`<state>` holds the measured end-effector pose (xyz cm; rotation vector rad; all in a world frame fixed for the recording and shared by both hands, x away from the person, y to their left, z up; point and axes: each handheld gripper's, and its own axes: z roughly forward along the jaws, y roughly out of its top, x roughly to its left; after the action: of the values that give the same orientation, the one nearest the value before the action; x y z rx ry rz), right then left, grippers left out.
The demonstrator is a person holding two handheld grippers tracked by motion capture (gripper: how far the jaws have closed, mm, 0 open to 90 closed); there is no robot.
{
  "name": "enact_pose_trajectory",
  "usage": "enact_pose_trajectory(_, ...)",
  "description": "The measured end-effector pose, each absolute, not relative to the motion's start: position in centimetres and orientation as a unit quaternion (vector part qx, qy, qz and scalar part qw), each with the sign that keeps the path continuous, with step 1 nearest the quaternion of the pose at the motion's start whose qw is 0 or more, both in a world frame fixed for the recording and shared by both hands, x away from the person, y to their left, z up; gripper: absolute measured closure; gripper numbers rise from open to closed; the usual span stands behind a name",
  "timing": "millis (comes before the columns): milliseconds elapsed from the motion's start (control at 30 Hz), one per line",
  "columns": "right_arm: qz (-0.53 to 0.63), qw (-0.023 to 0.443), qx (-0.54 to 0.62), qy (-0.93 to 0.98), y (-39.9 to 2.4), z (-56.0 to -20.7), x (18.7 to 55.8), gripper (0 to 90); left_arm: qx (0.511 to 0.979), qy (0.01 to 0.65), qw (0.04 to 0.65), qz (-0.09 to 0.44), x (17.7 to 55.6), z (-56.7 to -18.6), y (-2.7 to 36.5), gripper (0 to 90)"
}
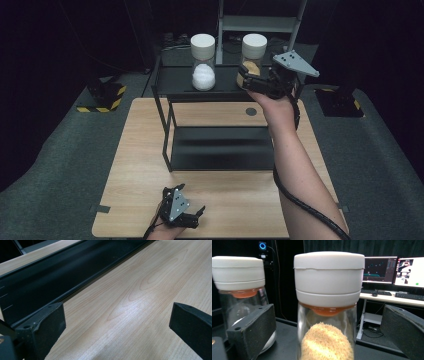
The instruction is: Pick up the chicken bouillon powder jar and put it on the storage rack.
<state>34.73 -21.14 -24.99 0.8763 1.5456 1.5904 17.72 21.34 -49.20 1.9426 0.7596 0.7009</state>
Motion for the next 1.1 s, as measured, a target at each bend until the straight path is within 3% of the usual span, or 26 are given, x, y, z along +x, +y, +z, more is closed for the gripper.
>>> enact_pose_trajectory(1100, 0.626, 0.37, 0.312, 0.611, -23.5, -27.9, 28.9, 0.0, 0.789, 0.307, 0.449, 0.286, 17.7, -49.1, 21.1, 0.9)
